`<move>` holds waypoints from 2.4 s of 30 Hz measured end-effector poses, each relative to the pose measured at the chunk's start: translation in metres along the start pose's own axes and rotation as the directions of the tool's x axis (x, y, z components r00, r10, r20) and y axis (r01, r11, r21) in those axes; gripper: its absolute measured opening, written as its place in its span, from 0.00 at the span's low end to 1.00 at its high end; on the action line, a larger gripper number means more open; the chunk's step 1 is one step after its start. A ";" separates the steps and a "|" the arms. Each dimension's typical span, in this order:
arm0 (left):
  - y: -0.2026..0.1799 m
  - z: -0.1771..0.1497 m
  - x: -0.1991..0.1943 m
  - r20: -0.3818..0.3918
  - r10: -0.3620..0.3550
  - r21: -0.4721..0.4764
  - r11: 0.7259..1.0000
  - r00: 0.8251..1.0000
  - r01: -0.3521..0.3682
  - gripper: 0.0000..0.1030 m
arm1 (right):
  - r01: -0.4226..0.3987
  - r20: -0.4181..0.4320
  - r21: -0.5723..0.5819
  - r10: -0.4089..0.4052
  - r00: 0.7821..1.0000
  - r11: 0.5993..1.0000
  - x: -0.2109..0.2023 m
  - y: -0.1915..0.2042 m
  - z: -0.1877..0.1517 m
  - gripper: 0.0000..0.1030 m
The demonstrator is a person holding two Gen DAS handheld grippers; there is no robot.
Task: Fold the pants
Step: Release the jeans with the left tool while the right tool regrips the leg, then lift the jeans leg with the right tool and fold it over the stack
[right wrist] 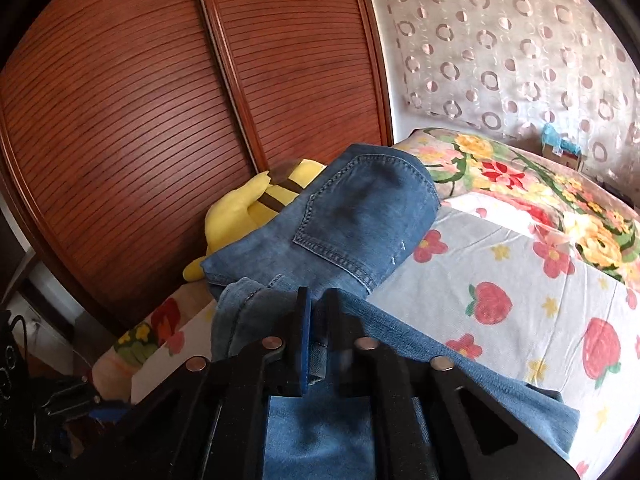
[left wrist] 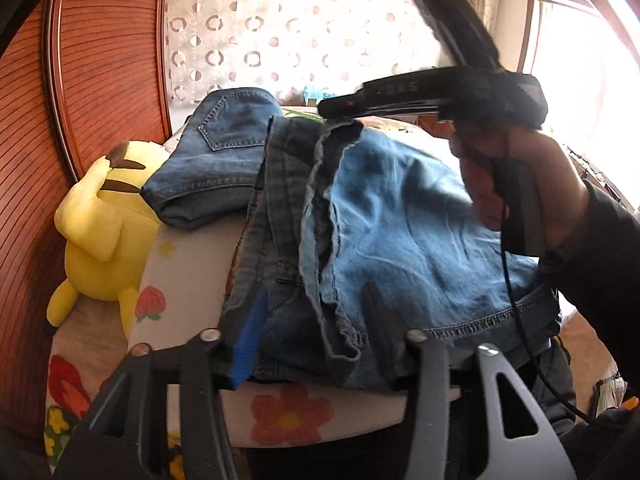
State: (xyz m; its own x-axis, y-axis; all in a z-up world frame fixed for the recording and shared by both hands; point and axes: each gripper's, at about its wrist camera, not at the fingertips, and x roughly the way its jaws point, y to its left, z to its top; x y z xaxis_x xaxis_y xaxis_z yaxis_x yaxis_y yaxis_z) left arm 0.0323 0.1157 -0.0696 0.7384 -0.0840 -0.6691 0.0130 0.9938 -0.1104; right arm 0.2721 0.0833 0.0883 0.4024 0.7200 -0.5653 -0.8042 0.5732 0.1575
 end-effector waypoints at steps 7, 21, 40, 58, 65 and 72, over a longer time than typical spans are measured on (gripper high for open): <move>0.000 0.005 0.004 0.001 0.004 0.005 1.000 1.000 -0.004 0.61 | 0.053 0.045 0.013 -0.054 0.998 0.999 -0.065 -0.034 -0.027 0.45; -0.015 0.019 0.016 0.004 0.003 0.033 0.999 1.000 -0.003 0.68 | 0.179 -0.085 0.197 -0.165 0.983 0.964 -0.110 -0.136 -0.119 0.45; -0.024 0.020 0.022 0.001 0.016 0.054 0.998 1.000 -0.016 0.68 | 0.085 -0.089 0.319 -0.060 0.994 0.944 -0.070 -0.160 -0.093 0.06; -0.018 0.016 0.021 0.002 0.021 0.034 0.999 1.000 -0.021 0.68 | 0.197 0.025 0.206 -0.206 0.978 0.958 -0.105 -0.129 -0.090 0.13; -0.023 0.021 0.013 0.035 0.014 0.037 0.999 0.999 -0.016 0.68 | 0.197 -0.059 0.199 -0.189 0.980 0.960 -0.114 -0.127 -0.144 0.39; -0.027 0.024 0.019 0.036 0.012 0.040 0.999 0.999 -0.014 0.68 | 0.162 -0.135 0.207 -0.136 0.982 0.965 -0.112 -0.115 -0.190 0.40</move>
State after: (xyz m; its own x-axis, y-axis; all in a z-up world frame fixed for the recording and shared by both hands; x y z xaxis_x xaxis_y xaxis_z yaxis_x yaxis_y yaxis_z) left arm 0.0622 0.0889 -0.0623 0.7624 -0.0690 -0.6434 0.0299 0.9970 -0.0714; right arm 0.2364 -0.1374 -0.0199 0.4452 0.5761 -0.6854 -0.6204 0.7505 0.2278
